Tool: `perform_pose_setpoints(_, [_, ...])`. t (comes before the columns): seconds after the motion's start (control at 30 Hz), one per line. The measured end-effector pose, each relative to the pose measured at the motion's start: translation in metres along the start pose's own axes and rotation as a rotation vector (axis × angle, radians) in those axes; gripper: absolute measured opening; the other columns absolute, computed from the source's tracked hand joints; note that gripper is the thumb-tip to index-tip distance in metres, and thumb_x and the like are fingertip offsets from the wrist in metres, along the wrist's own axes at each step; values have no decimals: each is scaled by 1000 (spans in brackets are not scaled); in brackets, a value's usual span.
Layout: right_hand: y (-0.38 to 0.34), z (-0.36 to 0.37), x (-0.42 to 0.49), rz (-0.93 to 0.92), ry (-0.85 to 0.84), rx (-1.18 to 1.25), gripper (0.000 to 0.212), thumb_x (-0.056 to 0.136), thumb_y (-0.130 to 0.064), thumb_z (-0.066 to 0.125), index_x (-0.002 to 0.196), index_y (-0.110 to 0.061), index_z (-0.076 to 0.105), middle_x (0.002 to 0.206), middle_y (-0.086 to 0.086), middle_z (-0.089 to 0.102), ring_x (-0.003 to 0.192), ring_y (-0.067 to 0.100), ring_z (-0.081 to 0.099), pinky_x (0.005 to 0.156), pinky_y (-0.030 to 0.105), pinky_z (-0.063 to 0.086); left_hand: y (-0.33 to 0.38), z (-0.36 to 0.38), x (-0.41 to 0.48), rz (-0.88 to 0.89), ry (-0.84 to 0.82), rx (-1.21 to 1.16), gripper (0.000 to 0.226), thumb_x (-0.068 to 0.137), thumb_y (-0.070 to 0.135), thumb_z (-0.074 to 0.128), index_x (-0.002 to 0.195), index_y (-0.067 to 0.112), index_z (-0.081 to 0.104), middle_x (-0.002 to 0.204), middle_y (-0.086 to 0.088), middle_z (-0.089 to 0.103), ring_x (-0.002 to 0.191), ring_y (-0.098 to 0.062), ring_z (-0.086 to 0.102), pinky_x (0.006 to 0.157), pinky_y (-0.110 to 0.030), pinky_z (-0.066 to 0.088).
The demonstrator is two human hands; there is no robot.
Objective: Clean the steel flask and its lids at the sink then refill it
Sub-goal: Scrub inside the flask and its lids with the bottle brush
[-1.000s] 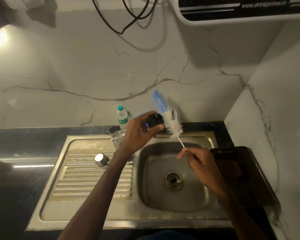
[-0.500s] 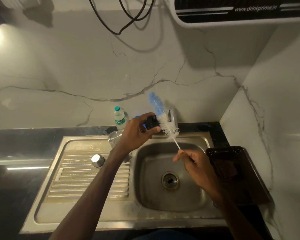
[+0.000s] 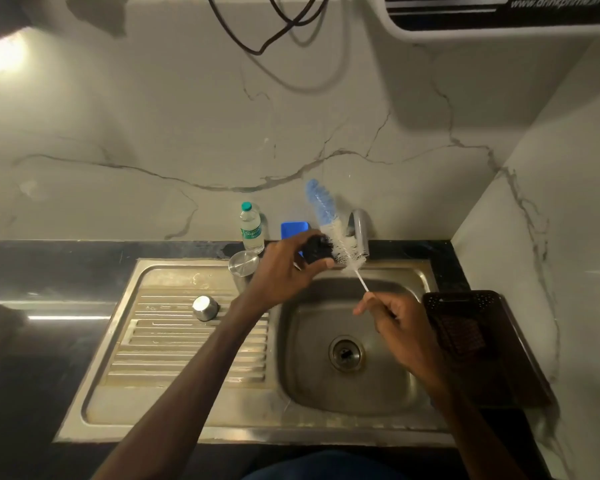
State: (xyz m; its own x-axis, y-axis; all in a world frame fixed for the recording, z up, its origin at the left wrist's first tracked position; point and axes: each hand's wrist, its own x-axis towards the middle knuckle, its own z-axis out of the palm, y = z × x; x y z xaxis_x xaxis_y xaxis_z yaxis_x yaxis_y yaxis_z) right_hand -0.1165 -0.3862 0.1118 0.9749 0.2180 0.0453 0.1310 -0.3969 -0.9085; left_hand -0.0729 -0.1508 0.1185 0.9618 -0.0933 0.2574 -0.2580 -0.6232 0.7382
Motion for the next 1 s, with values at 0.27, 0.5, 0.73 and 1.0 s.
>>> perform_pose_setpoints(0.27, [-5,14,27,167,92,91,31,106,-34,54,98,-15,78,57,-7,63,39,0,42,41,12,30,0,12,-31,-28,-57,103,55,84,58,77,132,36,60,105,18,71,80,-1,63,77,-23,52])
perform_pose_setpoints(0.5, [-27,35,28,428,-22,440,45,88,-62,65,89,-18,75,65,2,65,44,6,33,38,19,25,-1,7,-47,22,-1,106,56,83,57,79,132,35,62,118,12,65,111,-7,49,90,-32,48])
perform_pose_setpoints(0.73, [-30,53,32,416,-120,576,41,79,-54,77,95,-16,71,64,0,49,44,7,31,37,19,25,-4,3,-52,103,85,112,62,85,61,70,134,23,64,106,2,66,101,-1,45,84,-23,42])
perform_pose_setpoints(1.0, [-26,66,35,422,-225,634,43,94,-50,63,102,-8,65,59,-2,37,42,5,24,37,18,18,-17,-7,-56,106,116,93,62,85,65,64,129,21,66,104,-1,68,102,4,41,94,-38,41])
